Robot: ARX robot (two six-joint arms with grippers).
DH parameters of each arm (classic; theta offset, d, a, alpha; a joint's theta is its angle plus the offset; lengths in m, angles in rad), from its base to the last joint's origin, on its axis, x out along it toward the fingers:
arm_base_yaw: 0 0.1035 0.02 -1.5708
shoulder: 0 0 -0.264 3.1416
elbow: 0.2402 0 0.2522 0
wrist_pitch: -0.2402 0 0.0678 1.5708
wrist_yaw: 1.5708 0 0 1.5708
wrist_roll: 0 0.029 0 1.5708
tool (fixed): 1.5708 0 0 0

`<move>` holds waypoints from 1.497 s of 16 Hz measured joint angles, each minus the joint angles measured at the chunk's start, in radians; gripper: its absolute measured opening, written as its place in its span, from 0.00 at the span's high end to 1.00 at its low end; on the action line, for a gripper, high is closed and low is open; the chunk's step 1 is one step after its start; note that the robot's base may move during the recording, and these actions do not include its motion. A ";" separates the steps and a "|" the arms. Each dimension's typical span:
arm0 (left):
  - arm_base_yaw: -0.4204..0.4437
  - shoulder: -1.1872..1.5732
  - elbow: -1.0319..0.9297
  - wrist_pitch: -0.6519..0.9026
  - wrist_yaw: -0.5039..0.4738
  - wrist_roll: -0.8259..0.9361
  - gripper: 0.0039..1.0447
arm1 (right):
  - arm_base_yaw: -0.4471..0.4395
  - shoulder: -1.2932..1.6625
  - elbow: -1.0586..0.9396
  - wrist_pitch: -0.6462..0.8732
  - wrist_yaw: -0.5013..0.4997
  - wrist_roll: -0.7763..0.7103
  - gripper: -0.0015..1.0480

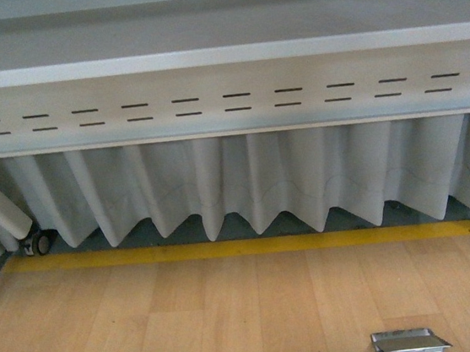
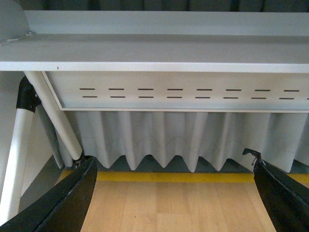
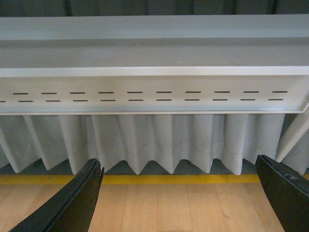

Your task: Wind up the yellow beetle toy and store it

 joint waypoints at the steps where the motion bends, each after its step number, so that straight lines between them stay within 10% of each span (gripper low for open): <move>1: 0.000 0.000 0.000 0.000 0.000 0.000 0.06 | 0.000 0.000 0.000 0.000 0.000 0.000 0.06; 24: 0.000 0.000 0.000 0.000 0.000 -0.002 0.06 | 0.000 0.000 0.000 0.000 -0.002 0.000 0.06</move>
